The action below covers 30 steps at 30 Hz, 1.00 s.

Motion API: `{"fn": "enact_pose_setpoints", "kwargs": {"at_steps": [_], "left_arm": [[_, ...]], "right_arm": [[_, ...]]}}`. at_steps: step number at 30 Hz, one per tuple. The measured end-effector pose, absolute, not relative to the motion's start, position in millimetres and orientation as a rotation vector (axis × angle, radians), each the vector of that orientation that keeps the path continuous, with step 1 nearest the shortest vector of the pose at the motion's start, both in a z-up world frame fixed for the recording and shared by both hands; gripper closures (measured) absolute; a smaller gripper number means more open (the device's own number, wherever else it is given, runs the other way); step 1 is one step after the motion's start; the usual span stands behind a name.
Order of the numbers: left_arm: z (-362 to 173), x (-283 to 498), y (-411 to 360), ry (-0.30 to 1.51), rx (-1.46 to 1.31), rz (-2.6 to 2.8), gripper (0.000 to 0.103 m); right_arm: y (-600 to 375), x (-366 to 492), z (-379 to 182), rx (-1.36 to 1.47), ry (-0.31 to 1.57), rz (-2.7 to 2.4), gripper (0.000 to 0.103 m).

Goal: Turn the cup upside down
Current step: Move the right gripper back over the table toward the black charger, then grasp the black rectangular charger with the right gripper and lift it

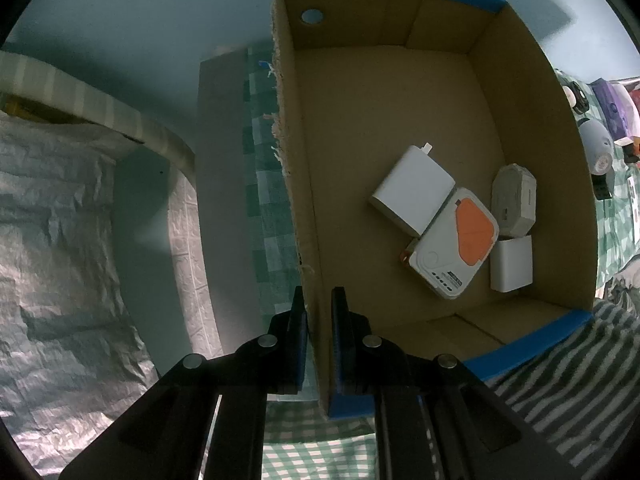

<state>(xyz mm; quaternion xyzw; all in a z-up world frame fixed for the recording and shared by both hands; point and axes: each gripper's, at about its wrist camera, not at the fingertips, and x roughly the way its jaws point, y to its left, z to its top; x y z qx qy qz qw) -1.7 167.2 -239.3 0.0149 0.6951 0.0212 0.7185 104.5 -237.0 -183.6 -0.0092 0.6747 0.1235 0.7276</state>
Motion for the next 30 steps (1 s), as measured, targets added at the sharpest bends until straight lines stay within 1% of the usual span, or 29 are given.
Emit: {"fn": "enact_pose_setpoints", "kwargs": {"at_steps": [6,12,19,25,26,27,30], "left_arm": [[-239,0,168,1.538,0.026,0.058,0.094],[-240,-1,166,1.540,0.033,0.073,0.093],[-240,0,165,1.543,0.030,0.087,0.093],[-240,-1,164,1.543,0.028,0.097,0.092],[-239,-1,164,1.544,0.028,0.099,0.092],[-239,-1,164,1.544,0.027,0.100,0.092],[-239,-1,164,1.545,0.028,0.104,0.092]], "right_arm": [[-286,117,-214,0.053,1.552,0.110,0.040],[-332,128,-263,0.153,1.651,-0.045,0.040],[-346,133,-301,0.220,1.699,-0.093,0.040],[-349,137,-317,0.248,1.699,-0.103,0.040],[-349,137,-320,0.250,1.703,-0.095,0.043],[-348,138,-323,0.258,1.708,-0.077,0.049],[-344,137,-324,0.204,1.710,-0.040,0.052]]}}
